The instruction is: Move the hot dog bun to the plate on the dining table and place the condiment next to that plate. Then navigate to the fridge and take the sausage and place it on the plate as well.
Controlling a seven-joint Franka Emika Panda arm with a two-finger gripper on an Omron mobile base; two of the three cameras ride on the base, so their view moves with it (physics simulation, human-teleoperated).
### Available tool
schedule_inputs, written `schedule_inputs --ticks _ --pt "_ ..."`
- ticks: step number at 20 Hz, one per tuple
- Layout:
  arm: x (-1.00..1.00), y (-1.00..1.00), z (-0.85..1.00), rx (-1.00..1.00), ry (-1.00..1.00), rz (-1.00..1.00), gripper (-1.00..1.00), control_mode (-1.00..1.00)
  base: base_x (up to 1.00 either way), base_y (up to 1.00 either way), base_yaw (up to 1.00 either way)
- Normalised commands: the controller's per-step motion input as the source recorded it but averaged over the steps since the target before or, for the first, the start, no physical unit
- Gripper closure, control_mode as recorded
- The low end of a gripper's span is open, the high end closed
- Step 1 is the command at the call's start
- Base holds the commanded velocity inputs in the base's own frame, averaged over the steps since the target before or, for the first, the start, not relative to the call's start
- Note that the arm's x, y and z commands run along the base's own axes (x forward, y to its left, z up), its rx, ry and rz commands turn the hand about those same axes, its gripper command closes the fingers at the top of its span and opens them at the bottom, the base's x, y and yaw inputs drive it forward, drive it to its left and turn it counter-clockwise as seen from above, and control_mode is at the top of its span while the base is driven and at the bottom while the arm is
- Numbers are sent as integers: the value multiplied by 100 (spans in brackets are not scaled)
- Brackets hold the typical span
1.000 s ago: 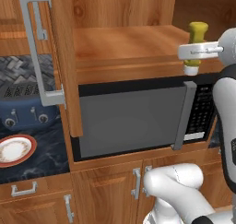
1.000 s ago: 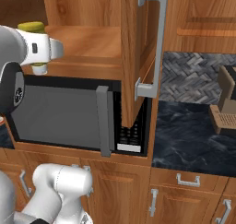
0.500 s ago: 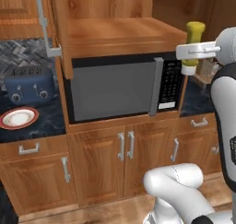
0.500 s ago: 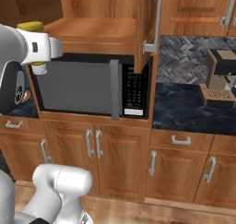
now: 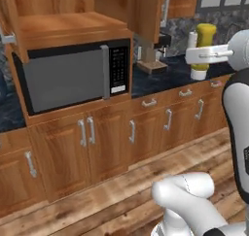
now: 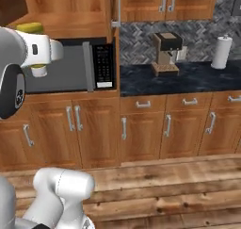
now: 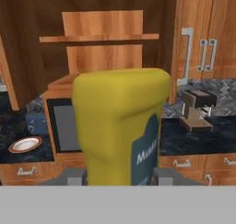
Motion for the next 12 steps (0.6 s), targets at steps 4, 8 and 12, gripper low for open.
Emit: schedule_inputs --ticks 4,8,12 --pt "0 0 0 0 0 0 100 100 -48 -2 -66" --pt "0 0 0 0 0 0 100 100 -31 -4 -69" --pt "0 0 0 0 0 0 100 100 -30 -8 -70"
